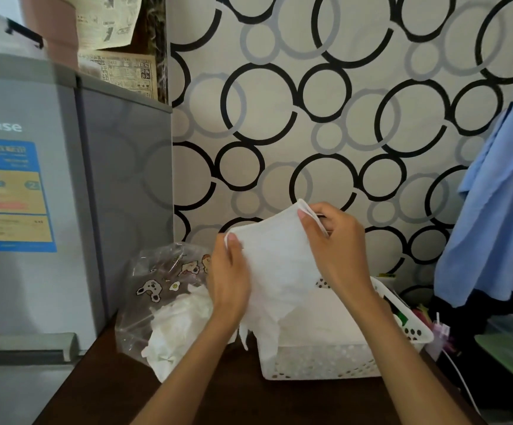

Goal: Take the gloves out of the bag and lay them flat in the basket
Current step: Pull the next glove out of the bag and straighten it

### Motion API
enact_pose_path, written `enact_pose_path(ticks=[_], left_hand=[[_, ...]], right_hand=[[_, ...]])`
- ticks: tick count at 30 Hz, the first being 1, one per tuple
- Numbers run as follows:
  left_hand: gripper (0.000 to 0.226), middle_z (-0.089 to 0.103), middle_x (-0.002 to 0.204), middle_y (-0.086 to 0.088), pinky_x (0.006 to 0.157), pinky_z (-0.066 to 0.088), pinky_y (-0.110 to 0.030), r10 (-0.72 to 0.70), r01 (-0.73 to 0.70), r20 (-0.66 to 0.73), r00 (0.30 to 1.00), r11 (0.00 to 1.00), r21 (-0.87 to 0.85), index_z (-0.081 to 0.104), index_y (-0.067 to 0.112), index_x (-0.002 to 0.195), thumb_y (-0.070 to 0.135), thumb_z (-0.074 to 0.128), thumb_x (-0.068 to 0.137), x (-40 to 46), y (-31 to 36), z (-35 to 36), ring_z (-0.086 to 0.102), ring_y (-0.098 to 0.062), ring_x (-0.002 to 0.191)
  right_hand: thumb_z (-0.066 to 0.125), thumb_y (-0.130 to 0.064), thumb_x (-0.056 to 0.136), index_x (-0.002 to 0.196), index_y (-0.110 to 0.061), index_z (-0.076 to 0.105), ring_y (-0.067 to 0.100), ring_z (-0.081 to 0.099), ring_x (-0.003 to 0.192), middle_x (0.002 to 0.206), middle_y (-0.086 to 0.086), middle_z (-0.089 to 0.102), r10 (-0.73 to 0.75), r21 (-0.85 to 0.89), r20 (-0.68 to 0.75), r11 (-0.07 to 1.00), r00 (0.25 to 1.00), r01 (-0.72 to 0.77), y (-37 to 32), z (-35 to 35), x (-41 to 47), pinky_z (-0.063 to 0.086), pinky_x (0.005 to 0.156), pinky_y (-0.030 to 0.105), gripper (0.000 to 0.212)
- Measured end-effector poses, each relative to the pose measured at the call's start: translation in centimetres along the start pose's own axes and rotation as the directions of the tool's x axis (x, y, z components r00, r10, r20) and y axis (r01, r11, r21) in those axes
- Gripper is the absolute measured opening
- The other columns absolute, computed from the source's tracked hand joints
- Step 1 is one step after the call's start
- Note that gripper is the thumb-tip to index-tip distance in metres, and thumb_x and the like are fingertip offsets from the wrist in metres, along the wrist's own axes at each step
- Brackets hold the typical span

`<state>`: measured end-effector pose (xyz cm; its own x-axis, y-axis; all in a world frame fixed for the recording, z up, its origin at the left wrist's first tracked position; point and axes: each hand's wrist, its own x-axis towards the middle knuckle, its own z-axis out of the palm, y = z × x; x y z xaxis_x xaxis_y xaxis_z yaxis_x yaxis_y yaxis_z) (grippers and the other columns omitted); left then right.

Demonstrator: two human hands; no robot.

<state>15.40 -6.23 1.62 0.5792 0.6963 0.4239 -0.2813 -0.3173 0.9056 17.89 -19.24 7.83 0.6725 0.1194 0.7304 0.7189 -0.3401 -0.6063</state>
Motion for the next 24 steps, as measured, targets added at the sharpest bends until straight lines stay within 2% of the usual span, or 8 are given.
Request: enact_pose_path(ticks=[4,6,8,11,14,18,21,24], left_hand=[[0.032,0.046,0.062,0.010,0.055,0.034,-0.030,0.224,-0.204,-0.075,0.972,0.957,0.208,0.045,0.024,0.077,0.040,0.033,0.101,0.8,1.5,-2.3,0.043,-0.007,0.057],[0.031,0.051,0.062,0.009,0.055,0.035,-0.029,0.309,-0.281,-0.062,0.949,0.920,0.275,0.053,0.021,0.085,0.042,0.036,0.100,1.6,2.6,-3.4,0.047,-0.008,0.057],[0.032,0.058,0.068,0.004,0.062,0.041,-0.032,0.319,-0.306,0.031,0.947,0.870,0.387,0.058,0.021,0.089,0.045,0.038,0.099,2.8,2.8,-3.2,0.054,-0.015,0.064],[0.034,0.057,0.068,0.002,0.061,0.043,-0.031,0.171,-0.335,0.341,0.924,0.791,0.511,0.056,0.021,0.076,0.043,0.042,0.098,4.4,1.1,-0.9,0.055,-0.019,0.066],[0.038,0.048,0.061,0.005,0.054,0.032,-0.028,-0.015,-0.345,0.580,0.815,0.790,0.506,0.046,0.021,0.065,0.037,0.044,0.099,4.6,-2.0,2.8,0.048,-0.018,0.061],[0.032,0.051,0.073,0.005,0.061,0.033,-0.028,-0.105,-0.387,0.654,0.749,0.732,0.561,0.055,0.019,0.076,0.041,0.046,0.098,4.2,-4.0,6.6,0.049,-0.018,0.075],[0.029,0.051,0.073,0.005,0.064,0.034,-0.029,-0.051,-0.474,0.674,0.737,0.671,0.570,0.059,0.017,0.084,0.041,0.050,0.096,3.9,-4.3,8.8,0.053,-0.020,0.079],[0.025,0.058,0.081,0.004,0.066,0.036,-0.027,-0.013,-0.520,0.660,0.751,0.604,0.604,0.059,0.021,0.091,0.046,0.056,0.092,3.6,-4.1,9.7,0.054,-0.016,0.081]], right_hand=[[0.055,-0.032,0.093,0.081,-0.020,0.064,0.016,0.045,0.051,0.069,0.020,0.064,0.110,0.147,0.031,0.983,0.993,-0.113,-0.5,-0.3,-0.3,0.033,0.047,0.021,0.019],[0.056,-0.034,0.093,0.083,-0.023,0.064,0.023,0.052,0.054,0.075,0.019,0.066,0.246,0.265,0.072,0.930,0.967,-0.256,0.1,-0.5,-0.5,0.038,0.050,0.022,0.017],[0.057,-0.034,0.092,0.091,-0.022,0.067,0.012,0.058,0.059,0.076,0.008,0.068,0.372,0.307,0.113,0.869,0.921,-0.388,1.8,-0.8,-0.6,0.040,0.050,0.020,0.016],[0.056,-0.031,0.094,0.102,-0.013,0.068,0.015,0.056,0.065,0.079,0.004,0.065,0.498,0.140,0.165,0.843,0.851,-0.520,5.7,-1.8,-0.8,0.040,0.052,0.023,0.023],[0.054,-0.027,0.095,0.103,-0.009,0.069,0.016,0.056,0.068,0.079,0.003,0.062,0.555,-0.073,0.192,0.831,0.810,-0.552,9.6,-3.1,-1.1,0.043,0.051,0.023,0.025],[0.052,-0.025,0.096,0.113,-0.008,0.066,0.020,0.054,0.080,0.093,0.008,0.061,0.566,-0.294,0.168,0.811,0.808,-0.507,12.7,-4.5,-1.8,0.041,0.058,0.024,0.028],[0.051,-0.025,0.097,0.120,-0.012,0.064,0.026,0.056,0.096,0.115,0.012,0.065,0.564,-0.374,0.099,0.785,0.820,-0.494,14.3,-5.4,-2.0,0.035,0.073,0.023,0.029],[0.053,-0.030,0.095,0.116,-0.014,0.065,0.029,0.058,0.101,0.114,0.012,0.065,0.548,-0.447,0.036,0.757,0.836,-0.477,15.1,-5.9,-2.0,0.035,0.073,0.026,0.029]])
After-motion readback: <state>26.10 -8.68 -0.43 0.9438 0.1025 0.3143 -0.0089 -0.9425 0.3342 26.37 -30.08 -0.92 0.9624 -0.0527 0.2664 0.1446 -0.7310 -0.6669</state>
